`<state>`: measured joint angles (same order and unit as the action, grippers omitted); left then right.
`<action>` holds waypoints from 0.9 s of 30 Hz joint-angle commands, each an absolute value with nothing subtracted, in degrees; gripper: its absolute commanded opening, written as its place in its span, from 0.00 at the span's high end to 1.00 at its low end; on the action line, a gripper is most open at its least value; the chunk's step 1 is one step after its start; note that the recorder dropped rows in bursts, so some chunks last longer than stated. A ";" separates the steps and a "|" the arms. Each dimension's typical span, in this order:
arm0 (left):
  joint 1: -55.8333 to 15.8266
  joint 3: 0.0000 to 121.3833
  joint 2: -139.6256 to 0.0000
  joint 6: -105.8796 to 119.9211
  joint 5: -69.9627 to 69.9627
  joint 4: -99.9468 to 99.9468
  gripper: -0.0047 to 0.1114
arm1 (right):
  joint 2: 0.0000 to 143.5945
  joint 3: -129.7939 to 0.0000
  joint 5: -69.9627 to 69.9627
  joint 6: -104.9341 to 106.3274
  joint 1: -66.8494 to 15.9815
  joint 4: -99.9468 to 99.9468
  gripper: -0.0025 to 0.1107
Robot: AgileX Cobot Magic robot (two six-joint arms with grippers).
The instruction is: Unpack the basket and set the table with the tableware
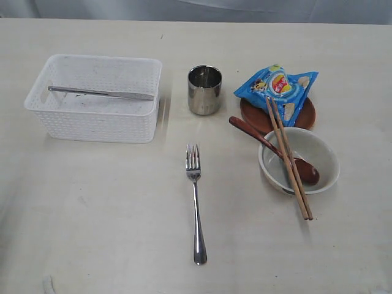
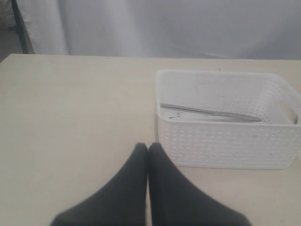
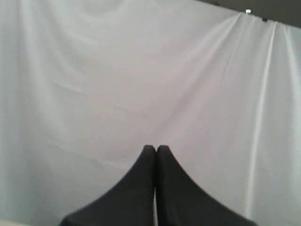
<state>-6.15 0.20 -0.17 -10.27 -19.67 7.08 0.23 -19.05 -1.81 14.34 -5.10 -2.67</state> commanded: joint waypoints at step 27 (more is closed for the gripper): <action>-5.91 0.00 0.00 -10.27 -19.69 7.11 0.96 | 0.00 0.00 -18.95 12.65 -4.76 -2.50 0.98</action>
<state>-6.15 0.20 -0.17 -10.27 -19.67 7.08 0.33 -0.16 -19.08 13.05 -5.10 -2.08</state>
